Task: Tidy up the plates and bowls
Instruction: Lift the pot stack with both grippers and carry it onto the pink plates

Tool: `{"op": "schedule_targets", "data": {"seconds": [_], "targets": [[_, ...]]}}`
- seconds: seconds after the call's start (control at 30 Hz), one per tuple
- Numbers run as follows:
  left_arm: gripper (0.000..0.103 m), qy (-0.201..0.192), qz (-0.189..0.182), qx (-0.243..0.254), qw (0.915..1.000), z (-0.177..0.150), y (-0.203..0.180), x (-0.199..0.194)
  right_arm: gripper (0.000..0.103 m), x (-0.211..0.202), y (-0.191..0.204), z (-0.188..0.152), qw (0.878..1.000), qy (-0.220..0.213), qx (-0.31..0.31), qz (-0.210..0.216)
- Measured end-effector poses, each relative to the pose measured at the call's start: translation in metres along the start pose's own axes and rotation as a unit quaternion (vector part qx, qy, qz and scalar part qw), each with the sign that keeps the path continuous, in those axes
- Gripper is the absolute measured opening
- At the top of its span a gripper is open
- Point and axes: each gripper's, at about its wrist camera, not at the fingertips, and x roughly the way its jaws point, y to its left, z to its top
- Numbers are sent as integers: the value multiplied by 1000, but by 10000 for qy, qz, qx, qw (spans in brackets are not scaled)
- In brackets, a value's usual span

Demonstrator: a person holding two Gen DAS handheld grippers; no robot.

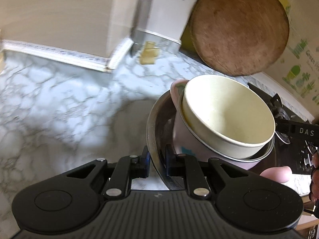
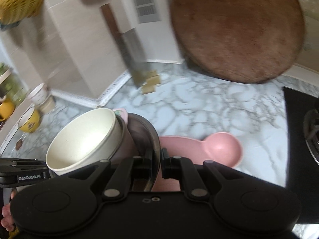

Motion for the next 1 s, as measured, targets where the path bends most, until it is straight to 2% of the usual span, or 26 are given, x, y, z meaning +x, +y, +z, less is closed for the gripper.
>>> {"op": "schedule_targets", "data": {"seconds": [0.2, 0.47, 1.0], "targets": [[14, 70, -141, 194, 9997, 9, -27, 26, 9, 0, -35, -3, 9993, -30, 276, -247], [14, 35, -27, 511, 9987, 14, -51, 45, 9, 10, -69, -13, 9981, -13, 521, -327], [14, 112, 140, 732, 9972, 3, -56, 64, 10, 24, -76, -24, 9979, 110, 515, -371]]}}
